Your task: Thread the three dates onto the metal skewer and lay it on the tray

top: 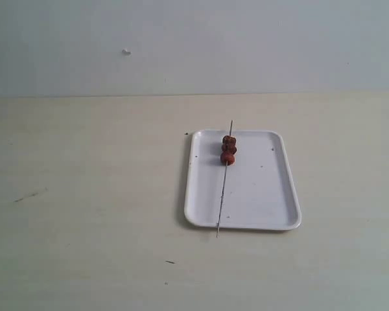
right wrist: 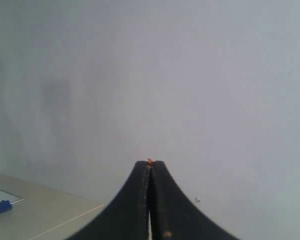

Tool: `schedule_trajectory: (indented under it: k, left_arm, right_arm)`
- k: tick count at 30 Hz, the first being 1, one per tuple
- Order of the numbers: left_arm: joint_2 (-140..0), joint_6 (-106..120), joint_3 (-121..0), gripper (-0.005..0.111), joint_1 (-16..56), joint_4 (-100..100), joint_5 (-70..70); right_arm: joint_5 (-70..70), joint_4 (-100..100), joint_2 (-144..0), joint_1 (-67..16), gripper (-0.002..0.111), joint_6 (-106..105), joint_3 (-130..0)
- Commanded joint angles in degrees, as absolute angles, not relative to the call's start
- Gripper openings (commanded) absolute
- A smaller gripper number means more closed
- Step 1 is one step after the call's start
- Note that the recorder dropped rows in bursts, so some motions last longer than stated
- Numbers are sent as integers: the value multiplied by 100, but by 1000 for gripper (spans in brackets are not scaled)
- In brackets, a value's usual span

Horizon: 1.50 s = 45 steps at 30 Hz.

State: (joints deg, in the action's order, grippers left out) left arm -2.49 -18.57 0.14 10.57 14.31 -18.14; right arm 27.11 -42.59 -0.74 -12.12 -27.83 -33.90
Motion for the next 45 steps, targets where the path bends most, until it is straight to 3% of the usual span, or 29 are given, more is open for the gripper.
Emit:
schedule_trajectory:
  k: [1, 11, 13, 16, 18, 25, 45]
  left_arm:
    - [-261, -1911, 0, 0, 1082, 1473, -1868]
    - [-261, -1911, 0, 0, 1082, 1473, -1868]
    - [-261, -1911, 0, 0, 1082, 1473, -1868]
    - [-261, -1911, 0, 0, 1082, 1473, -1868]
    - [-261, -1911, 0, 0, 1082, 1473, -1868]
    - [-261, -1911, 0, 0, 1082, 1473, -1868]
    - [-261, -1888, 0, 0, 1082, 1473, -1869]
  right_arm:
    - [2727, -4284, -92, -1222, 0, -2789, -3428]
    - [2712, -4024, -92, -1222, 0, -3033, -3428]
    - [2490, -2720, -92, -1222, 0, -2779, -3152]
    - [2303, -49, -92, -743, 0, -437, -2314]
    - [1838, 355, -92, -296, 0, -210, -1678]
    - [1751, 294, -92, 1066, 0, -93, -337]
    - [1826, 309, -92, 1132, 0, 312, -16]
